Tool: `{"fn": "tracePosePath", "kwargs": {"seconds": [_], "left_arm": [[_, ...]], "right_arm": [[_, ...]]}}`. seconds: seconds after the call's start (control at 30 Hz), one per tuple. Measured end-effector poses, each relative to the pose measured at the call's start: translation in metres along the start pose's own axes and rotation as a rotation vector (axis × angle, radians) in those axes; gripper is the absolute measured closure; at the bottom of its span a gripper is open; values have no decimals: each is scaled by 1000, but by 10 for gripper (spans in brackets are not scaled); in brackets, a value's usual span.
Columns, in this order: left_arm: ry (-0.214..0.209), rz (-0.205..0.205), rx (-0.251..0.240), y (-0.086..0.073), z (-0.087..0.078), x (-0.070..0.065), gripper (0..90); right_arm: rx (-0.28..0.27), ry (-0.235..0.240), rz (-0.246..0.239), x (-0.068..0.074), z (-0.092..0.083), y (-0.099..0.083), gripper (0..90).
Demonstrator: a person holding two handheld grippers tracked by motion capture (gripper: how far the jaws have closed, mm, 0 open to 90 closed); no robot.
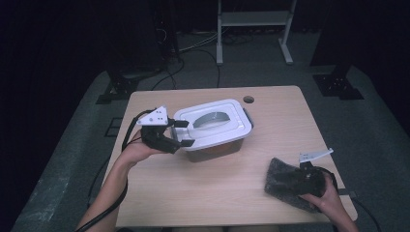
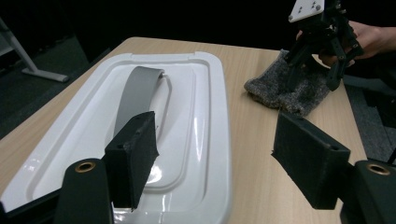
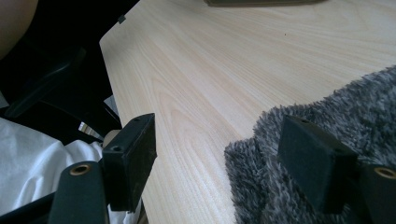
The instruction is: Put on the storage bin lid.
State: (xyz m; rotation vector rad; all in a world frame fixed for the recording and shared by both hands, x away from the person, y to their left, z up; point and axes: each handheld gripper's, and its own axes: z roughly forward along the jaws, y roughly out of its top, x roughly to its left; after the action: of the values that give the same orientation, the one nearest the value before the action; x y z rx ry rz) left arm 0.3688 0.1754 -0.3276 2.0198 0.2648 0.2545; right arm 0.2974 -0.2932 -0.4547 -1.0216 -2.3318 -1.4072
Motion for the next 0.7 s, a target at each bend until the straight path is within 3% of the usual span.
{"fn": "tracePosePath", "kwargs": {"seconds": [0.7], "left_arm": [[15, -42, -1, -23, -11, -16, 195]], "right_arm": [[0, -3, 7, -1, -1, 0, 268]]}}
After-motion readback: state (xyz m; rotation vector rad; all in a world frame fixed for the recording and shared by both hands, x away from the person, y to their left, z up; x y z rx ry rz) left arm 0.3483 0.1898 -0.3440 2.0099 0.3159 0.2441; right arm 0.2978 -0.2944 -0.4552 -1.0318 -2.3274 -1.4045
